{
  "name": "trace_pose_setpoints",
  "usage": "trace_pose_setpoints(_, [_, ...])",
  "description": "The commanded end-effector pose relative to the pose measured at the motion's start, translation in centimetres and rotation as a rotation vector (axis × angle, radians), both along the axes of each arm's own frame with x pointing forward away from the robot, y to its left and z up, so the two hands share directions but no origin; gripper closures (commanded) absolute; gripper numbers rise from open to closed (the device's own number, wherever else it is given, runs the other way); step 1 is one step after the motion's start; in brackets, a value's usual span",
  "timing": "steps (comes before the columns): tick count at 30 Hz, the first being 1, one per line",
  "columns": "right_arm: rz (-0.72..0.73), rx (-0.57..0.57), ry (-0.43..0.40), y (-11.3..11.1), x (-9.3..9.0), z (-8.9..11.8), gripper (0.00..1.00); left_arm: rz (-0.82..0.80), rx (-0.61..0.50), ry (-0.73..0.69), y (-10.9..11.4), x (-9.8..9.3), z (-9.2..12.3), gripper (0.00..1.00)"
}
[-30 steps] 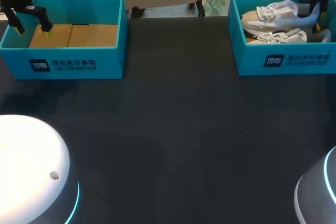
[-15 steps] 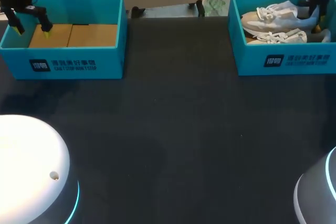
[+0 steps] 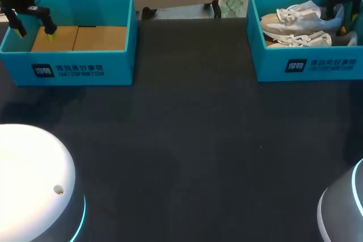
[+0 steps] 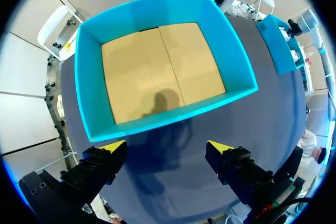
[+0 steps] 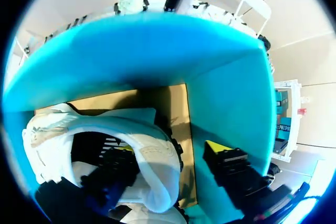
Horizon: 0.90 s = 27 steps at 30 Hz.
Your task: Take the shoe out of the shoebox, open the shoe tongue, remove and reinsert the insole, then place the shoe into the shoebox
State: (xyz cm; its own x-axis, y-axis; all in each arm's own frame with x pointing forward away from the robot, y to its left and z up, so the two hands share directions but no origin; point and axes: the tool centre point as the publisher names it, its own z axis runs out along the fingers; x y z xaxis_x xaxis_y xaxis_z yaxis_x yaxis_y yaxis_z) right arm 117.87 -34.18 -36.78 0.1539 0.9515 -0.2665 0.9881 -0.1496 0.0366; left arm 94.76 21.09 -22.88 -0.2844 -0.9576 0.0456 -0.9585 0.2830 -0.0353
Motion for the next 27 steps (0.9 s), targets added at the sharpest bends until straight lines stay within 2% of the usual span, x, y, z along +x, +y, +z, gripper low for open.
trace_pose_setpoints(1, [-0.002, -0.001, -0.010, 0.1, -0.5, 1.1, 0.00, 0.000, 0.001, -0.002, 0.0, -0.1, 0.0, 0.00])
trace_pose_setpoints(7, [-0.006, 0.018, -0.019, 0.4, -0.9, 2.6, 0.00, 0.000, 0.001, -0.002, 0.0, -0.1, 0.0, 0.00])
trace_pose_setpoints(18, [-0.003, 0.063, -0.045, 1.9, -2.0, 6.9, 0.00, 0.000, 0.001, -0.002, 0.0, -0.1, 0.0, 0.00])
trace_pose_setpoints(27, [-0.007, 0.096, -0.004, 3.0, -3.9, 10.8, 0.00, 0.000, 0.001, -0.002, 0.0, -0.1, 0.0, 0.00])
